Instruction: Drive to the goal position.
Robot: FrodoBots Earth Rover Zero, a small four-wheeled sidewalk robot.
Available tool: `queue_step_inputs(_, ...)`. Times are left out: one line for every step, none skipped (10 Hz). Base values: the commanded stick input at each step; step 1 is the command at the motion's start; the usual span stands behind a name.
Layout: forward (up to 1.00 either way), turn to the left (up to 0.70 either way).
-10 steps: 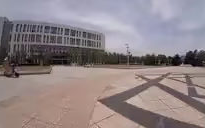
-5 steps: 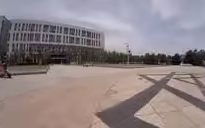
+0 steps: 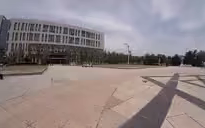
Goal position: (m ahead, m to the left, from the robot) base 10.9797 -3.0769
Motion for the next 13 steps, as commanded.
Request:
queue_step_inputs(1.00,0.00)
queue_step_inputs(1.00,0.00)
queue_step_inputs(1.00,0.00)
queue_step_inputs(1.00,0.00)
queue_step_inputs(1.00,0.00)
queue_step_inputs(1.00,0.00)
queue_step_inputs(1.00,0.00)
queue_step_inputs(1.00,0.00)
queue_step_inputs(1.00,0.00)
queue_step_inputs(1.00,0.00)
queue_step_inputs(1.00,0.00)
queue_step_inputs(1.00,0.01)
queue_step_inputs(1.00,0.03)
